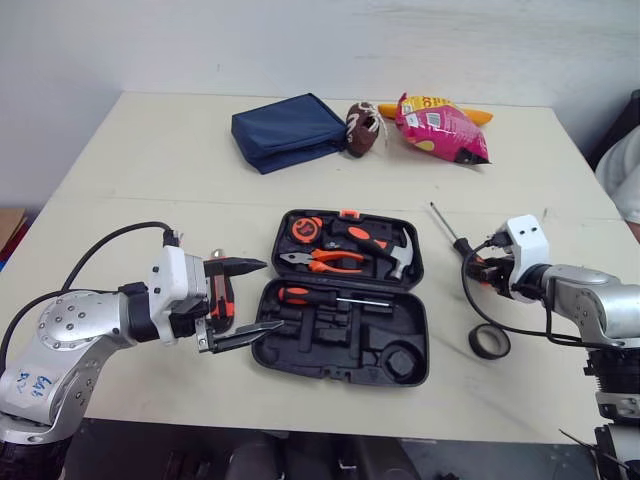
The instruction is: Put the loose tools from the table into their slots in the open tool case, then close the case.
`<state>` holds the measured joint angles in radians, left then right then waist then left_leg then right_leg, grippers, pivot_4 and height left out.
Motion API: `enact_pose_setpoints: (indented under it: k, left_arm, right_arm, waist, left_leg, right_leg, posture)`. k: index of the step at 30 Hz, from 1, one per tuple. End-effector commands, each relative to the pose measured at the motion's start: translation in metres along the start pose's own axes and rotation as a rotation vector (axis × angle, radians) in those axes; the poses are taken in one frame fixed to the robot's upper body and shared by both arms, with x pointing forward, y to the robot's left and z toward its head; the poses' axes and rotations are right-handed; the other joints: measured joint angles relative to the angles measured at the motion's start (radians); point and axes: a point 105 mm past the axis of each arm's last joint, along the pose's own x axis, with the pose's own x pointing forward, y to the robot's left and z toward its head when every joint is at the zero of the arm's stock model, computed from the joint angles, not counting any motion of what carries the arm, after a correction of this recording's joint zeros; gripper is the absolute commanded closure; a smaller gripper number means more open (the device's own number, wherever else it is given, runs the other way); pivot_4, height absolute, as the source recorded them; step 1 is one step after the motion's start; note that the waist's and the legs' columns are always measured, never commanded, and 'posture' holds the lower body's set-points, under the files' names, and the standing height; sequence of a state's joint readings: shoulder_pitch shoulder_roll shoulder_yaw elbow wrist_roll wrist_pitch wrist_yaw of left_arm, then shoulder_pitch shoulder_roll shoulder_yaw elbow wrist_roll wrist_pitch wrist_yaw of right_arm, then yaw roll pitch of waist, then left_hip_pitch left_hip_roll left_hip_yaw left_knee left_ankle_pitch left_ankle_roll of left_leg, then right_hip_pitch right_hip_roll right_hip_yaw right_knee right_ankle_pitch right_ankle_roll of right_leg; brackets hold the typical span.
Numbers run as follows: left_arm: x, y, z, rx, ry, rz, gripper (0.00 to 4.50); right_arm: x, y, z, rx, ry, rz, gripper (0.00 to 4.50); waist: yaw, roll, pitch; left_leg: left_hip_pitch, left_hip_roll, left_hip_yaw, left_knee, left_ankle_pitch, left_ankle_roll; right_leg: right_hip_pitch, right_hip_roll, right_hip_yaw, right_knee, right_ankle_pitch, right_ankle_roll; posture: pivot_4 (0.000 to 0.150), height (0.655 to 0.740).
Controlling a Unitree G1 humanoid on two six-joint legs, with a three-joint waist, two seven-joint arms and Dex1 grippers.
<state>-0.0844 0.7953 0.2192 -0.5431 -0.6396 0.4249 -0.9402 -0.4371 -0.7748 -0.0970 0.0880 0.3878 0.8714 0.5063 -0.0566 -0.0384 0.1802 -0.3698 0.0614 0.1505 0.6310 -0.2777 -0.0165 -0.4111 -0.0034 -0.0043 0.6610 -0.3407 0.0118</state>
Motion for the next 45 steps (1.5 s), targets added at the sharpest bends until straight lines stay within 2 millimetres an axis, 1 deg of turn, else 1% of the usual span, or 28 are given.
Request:
enact_pose_setpoints:
  k: [1,4,6,9,12,14,17,20,24,26,28,32,34,36,39,45]
  left_arm:
    - [-0.001,0.0,0.02,0.028,-0.065,-0.018,0.0]
    - [-0.004,0.002,0.021,0.073,-0.048,-0.003,0.0]
    - [-0.007,0.005,0.022,0.099,-0.048,0.015,0.0]
    - [-0.012,0.008,0.022,0.134,-0.056,0.032,0.0]
    - [-0.021,0.006,0.017,0.1,-0.023,0.033,0.0]
    - [-0.027,0.005,0.015,0.069,-0.011,0.028,0.0]
    - [-0.041,0.002,0.004,0.004,0.034,0.033,0.0]
    - [-0.055,-0.005,-0.008,-0.046,0.085,0.041,0.0]
    - [-0.066,-0.01,-0.016,-0.094,0.107,0.068,0.0]
    - [-0.073,-0.02,-0.026,-0.122,0.147,0.079,0.0]
    - [-0.073,-0.026,-0.028,-0.122,0.161,0.075,0.0]
    - [-0.071,-0.025,-0.026,-0.105,0.153,0.089,0.0]
    - [-0.071,-0.025,-0.026,-0.1,0.153,0.095,0.0]
    - [-0.071,-0.026,-0.025,-0.098,0.152,0.097,0.0]
    - [-0.07,-0.026,-0.025,-0.098,0.149,0.097,0.0]
    - [-0.072,-0.026,-0.026,-0.092,0.152,0.101,0.0]
  right_arm:
    - [-0.015,-0.002,0.039,-0.111,-0.197,0.006,3.47]
    - [-0.024,0.011,0.071,-0.261,-0.334,0.088,3.47]
    - [-0.029,0.021,0.088,-0.355,-0.375,0.153,3.47]
    - [-0.032,0.035,0.103,-0.457,-0.391,0.236,3.47]
    - [-0.043,0.07,0.108,-0.598,-0.374,0.443,3.47]
    - [-0.051,0.092,0.105,-0.649,-0.355,0.576,3.47]
    - [-0.061,0.125,0.089,-0.739,-0.289,0.759,3.47]
    - [-0.064,0.145,0.073,-0.8,-0.218,0.864,3.47]
    - [-0.063,0.157,0.061,-0.828,-0.153,0.924,3.47]
    - [-0.056,0.166,0.051,-0.9,-0.101,0.946,3.47]
    - [-0.05,0.167,0.045,-0.931,-0.07,0.935,3.47]
    - [-0.047,0.168,0.037,-0.924,-0.035,0.923,3.47]
    - [-0.045,0.168,0.028,-0.915,-0.002,0.91,3.47]
    - [-0.043,0.167,0.023,-0.906,0.015,0.894,3.47]
    - [-0.036,0.166,0.022,-0.886,0.021,0.855,3.47]
    - [-0.034,0.167,0.013,-0.869,0.074,0.854,3.47]
  waist:
    - [0.001,0.002,0.001]
    - [-0.005,0.006,0.004]
    - [-0.01,0.009,0.006]
    - [-0.014,0.01,0.006]
    - [-0.017,0.01,0.006]
    - [-0.02,0.01,0.006]
    - [-0.025,0.01,0.006]
    - [-0.025,0.01,0.006]
    - [-0.026,0.009,0.006]
    - [-0.026,0.009,0.006]
    - [-0.028,0.009,0.006]
    - [-0.024,0.009,0.006]
    - [-0.024,0.008,0.006]
    - [-0.024,0.008,0.006]
    - [-0.028,0.008,0.006]
    - [-0.028,0.008,0.006]
  left_leg:
    - [-0.001,0.0,0.0,0.0,0.0,0.0]
    - [-0.001,0.0,0.001,0.0,0.0,0.0]
    - [0.0,0.0,0.002,0.0,0.0,0.0]
    - [0.0,0.001,0.002,0.0,0.001,-0.001]
    - [0.001,0.001,0.002,-0.001,0.001,-0.001]
    - [0.0,0.001,0.002,-0.001,0.001,-0.001]
    - [0.0,0.002,0.002,-0.001,0.0,-0.001]
    - [0.0,0.002,0.001,-0.001,0.0,-0.001]
    - [0.0,0.001,0.001,0.0,-0.001,0.0]
    - [0.0,0.001,0.001,0.0,-0.001,0.001]
    - [0.0,0.001,0.002,0.0,-0.001,0.001]
    - [0.0,0.001,0.001,0.0,-0.002,0.001]
    - [0.0,0.001,0.001,0.0,-0.002,0.001]
    - [0.0,0.001,0.001,0.0,-0.002,0.002]
    - [-0.001,0.0,0.001,0.0,-0.002,0.002]
    - [0.0,0.001,0.001,0.0,-0.002,0.002]
  right_leg:
    - [-0.001,0.0,0.0,0.0,0.0,0.0]
    - [-0.001,0.0,0.0,0.0,0.0,0.0]
    - [-0.001,0.001,0.001,0.0,0.0,0.0]
    - [-0.001,0.002,0.001,0.001,0.0,0.0]
    - [-0.001,0.002,0.001,0.0,0.0,0.0]
    - [-0.001,0.002,0.001,-0.001,0.0,0.0]
    - [-0.001,0.002,0.001,-0.001,0.0,0.0]
    - [-0.001,0.001,0.001,-0.001,0.0,0.0]
    - [-0.001,0.0,0.001,-0.001,0.0,-0.001]
    - [-0.001,0.0,0.0,-0.001,0.0,-0.001]
    - [-0.001,-0.001,0.0,-0.001,-0.001,-0.002]
    - [-0.002,-0.001,-0.001,-0.001,-0.001,-0.003]
    - [-0.002,-0.001,-0.001,-0.001,-0.001,-0.003]
    - [-0.001,-0.002,-0.001,-0.001,-0.001,-0.003]
    - [-0.002,-0.002,-0.002,-0.001,-0.001,-0.003]
    - [-0.002,-0.002,-0.003,0.0,-0.002,-0.004]
  posture:
    - [0.15,0.74]
    - [0.15,0.74]
    - [0.15,0.74]
    - [0.15,0.74]
    - [0.15,0.74]
    - [0.15,0.74]
    - [0.15,0.74]
    - [0.15,0.74]
    - [0.15,0.74]
    - [0.15,0.74]
    - [0.15,0.74]
    - [0.15,0.74]
    - [0.15,0.74]
    - [0.15,0.74]
    - [0.15,0.74]
    - [0.15,0.74]
